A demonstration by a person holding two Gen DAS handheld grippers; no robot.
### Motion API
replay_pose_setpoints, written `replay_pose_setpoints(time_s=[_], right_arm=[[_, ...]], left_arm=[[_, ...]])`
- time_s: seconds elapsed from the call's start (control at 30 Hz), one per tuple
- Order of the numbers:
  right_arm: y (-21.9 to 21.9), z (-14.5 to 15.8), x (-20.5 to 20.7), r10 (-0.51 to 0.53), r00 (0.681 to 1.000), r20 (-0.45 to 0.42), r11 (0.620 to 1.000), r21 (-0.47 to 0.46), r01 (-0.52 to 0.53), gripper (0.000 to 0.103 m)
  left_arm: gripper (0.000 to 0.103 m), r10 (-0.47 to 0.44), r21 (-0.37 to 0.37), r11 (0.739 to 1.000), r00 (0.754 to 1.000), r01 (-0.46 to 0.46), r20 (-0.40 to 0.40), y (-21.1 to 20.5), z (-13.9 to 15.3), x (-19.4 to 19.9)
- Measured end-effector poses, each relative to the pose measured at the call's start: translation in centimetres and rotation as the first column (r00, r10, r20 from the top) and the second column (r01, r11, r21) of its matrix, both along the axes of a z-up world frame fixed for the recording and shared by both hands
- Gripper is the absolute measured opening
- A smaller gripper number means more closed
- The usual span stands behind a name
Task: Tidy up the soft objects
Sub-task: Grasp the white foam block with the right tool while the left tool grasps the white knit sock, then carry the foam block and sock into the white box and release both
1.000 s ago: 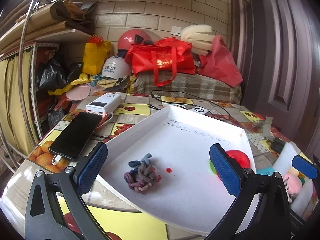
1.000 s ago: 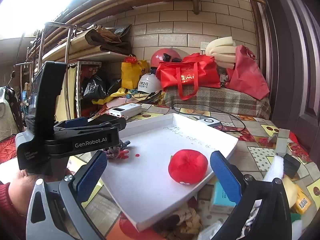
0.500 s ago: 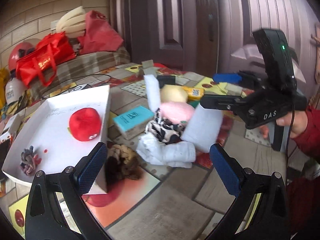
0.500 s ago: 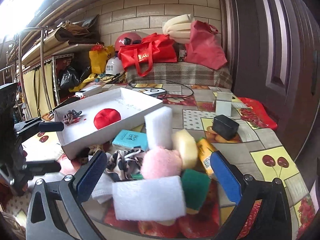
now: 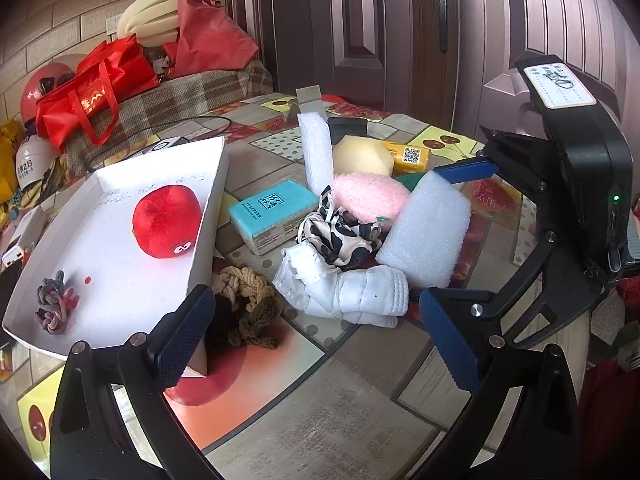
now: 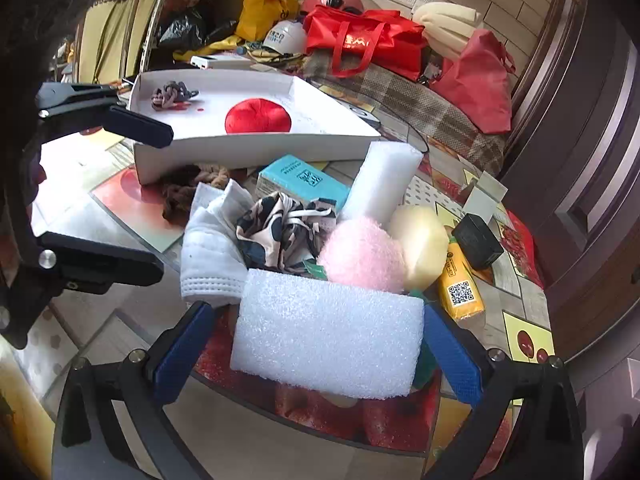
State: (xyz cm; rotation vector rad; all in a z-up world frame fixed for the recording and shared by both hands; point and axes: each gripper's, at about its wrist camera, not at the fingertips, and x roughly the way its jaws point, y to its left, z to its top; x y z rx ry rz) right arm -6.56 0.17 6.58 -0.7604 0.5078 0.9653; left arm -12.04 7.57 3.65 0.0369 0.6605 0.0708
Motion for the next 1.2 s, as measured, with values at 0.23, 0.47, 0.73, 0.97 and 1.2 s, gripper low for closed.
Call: replay_pose_setpoints(time_s=[0.23, 0.47, 0.73, 0.97, 1.2], right_arm=[[-2.9, 1.4, 1.9, -0.069, 0.994, -0.082, 0.990, 0.121, 0.079, 0.090], [-5.8, 2.6, 5.4, -0.159, 0.955, -0.252, 0.941, 0.254, 0.224, 0.090], [-6.3, 2.8, 5.4, -0.160, 0.948, -0.275, 0.929, 0.284, 0.239, 0.090], [-9.0, 4.0, 5.5, -0.159, 0.946, -0.283, 0.868, 0.416, 0.270, 0.090], [-10.9, 6.2, 4.0, -0.162, 0.966, -0.201, 0.733, 0.631, 0.254, 0.090]], left_arm=[[0.103, -0.063, 0.060, 0.996, 0.996, 0.066, -0.059, -1.4, -0.6, 1.7], [0.098, -0.093, 0.057, 0.993, 0.981, 0.104, -0.171, -1.5, -2.0, 4.9], [0.045, -0.102, 0.137, 0.983, 0.982, 0.124, -0.158, -3.1, -2.0, 4.4], [0.046, -0.046, 0.097, 0.995, 0.995, 0.038, 0.088, -1.3, 0.7, 0.6], [0.046, 0.203, -0.010, 0.978, 0.932, -0.210, 0.300, 2.3, 2.7, -3.4]])
